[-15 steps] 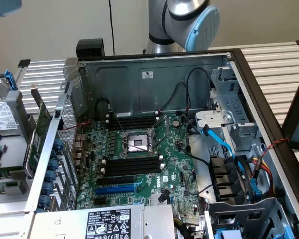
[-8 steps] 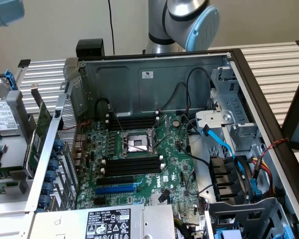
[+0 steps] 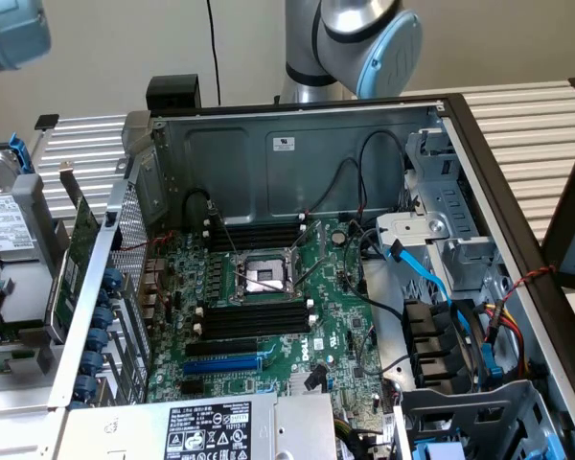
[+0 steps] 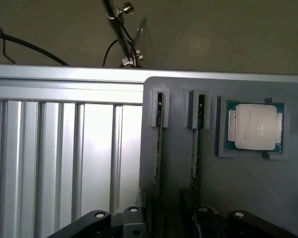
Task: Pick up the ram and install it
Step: 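Pick up the ram and move it above insertion slot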
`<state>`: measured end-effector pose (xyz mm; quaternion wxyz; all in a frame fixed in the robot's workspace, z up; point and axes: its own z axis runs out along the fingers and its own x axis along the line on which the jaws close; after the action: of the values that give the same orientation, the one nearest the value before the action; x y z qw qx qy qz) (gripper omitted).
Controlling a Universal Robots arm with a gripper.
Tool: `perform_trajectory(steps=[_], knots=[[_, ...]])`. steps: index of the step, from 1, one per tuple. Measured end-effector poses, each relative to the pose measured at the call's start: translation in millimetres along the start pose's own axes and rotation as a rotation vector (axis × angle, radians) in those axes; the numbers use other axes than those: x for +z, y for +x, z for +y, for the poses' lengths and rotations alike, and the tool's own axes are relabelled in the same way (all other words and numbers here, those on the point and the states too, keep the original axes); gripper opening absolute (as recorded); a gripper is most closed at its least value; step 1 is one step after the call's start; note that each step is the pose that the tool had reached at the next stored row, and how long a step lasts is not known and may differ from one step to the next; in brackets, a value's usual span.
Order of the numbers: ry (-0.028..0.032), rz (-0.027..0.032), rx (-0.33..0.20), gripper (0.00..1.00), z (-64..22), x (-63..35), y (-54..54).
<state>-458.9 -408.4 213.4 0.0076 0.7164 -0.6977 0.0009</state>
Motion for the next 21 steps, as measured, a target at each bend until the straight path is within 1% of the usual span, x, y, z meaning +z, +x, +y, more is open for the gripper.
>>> perform_trajectory(steps=[4, 10, 11, 12, 14, 15, 17, 21], knots=[[0.0043, 0.0, 0.002, 0.39, 1.5, 7.2, 0.5], [0.0064, 0.0001, 0.006, 0.39, 2.5, 14.2, 1.0], [0.0066, 0.0, 0.007, 0.37, 2.6, 14.7, 1.0], [0.0064, 0.0002, 0.008, 0.37, 2.9, 14.7, 1.0], [0.0063, 0.0004, 0.01, 0.24, 3.3, 14.6, 1.2], [0.0064, 0.0003, 0.011, 0.24, 3.5, 14.4, 1.2], [0.0066, 0.0003, 0.013, 0.13, 3.7, 11.0, 1.4], [0.0065, 0.0014, 0.017, 0.13, 4.1, -1.6, 2.3]])
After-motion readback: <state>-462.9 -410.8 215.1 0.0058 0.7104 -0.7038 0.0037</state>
